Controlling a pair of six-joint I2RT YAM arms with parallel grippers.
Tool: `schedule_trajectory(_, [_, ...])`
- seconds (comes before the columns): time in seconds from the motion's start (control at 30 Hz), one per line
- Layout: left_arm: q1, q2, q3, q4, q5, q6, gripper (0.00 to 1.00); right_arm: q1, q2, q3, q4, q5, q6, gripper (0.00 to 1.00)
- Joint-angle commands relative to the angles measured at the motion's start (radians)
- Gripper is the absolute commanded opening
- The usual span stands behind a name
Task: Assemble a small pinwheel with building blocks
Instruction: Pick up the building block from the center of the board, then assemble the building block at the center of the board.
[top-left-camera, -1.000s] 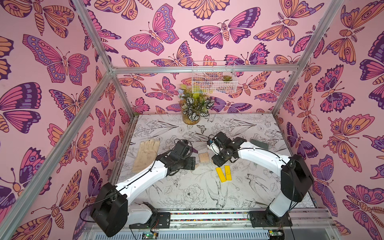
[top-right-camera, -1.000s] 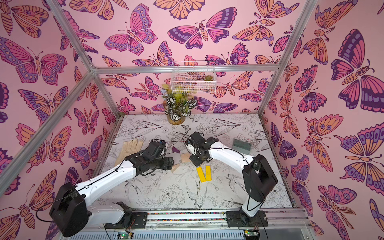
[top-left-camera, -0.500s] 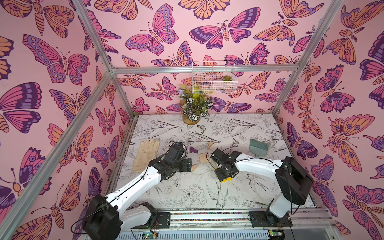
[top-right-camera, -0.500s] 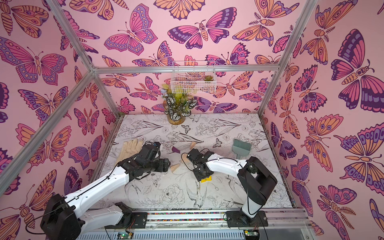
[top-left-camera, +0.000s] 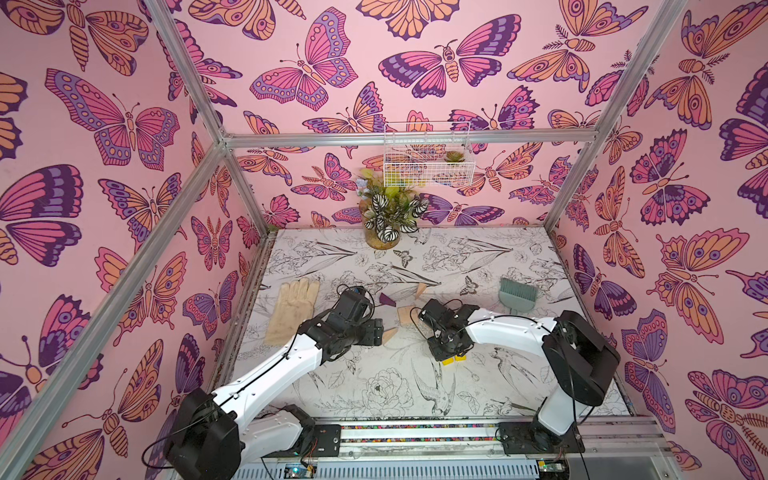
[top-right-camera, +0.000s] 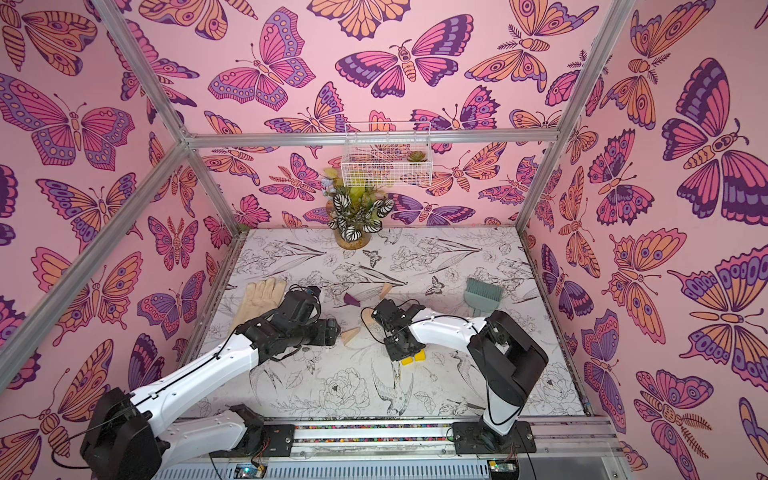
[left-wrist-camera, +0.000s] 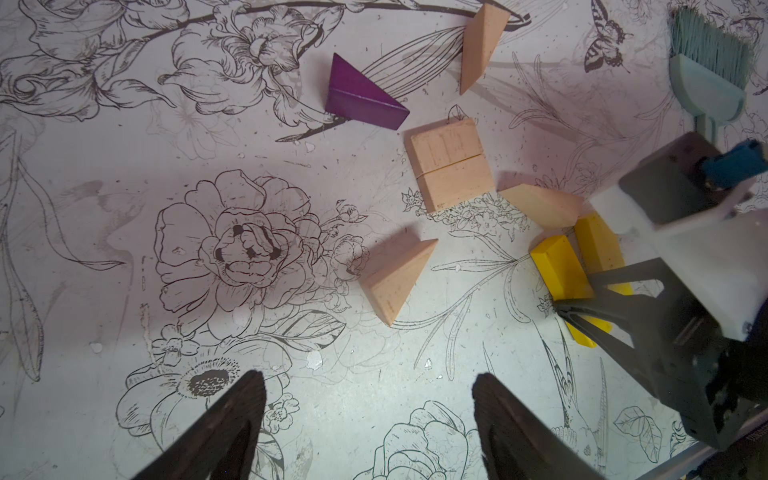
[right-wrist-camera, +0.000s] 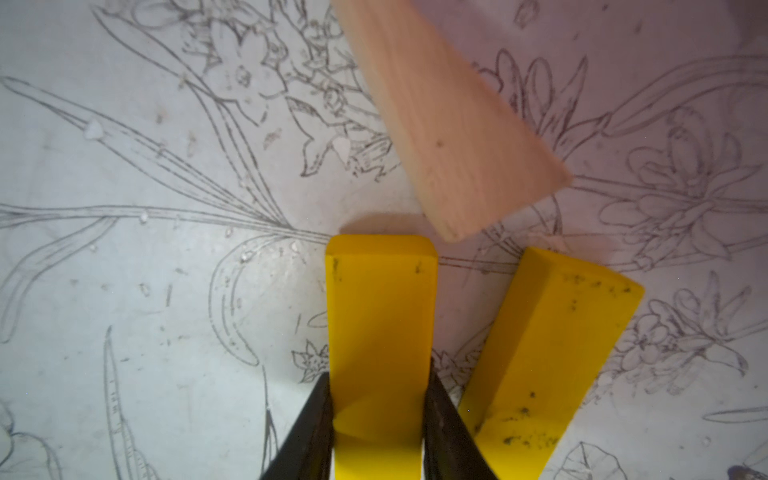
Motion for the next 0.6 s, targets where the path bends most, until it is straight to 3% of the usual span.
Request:
schedule_trajectory(0.0, [0.005, -0.009, -0.006, -0.002, -0.012, -0.003, 0.82, 0.041, -0.049, 0.075, -0.055, 0.004, 0.062, 0.26])
schedule_trajectory(0.33, [0.010, -0.072, -0.014, -0.044, -0.032, 0.010, 0.82, 0.091, 0.035, 0.200, -0.069, 0.032, 0.273, 0.20])
schedule_trajectory(0.57, [0.022, -0.100, -0.035, -0.059, -0.029, 0.018, 0.83, 0.103, 0.175, 0.312, -0.100, 0.047, 0.322, 0.19])
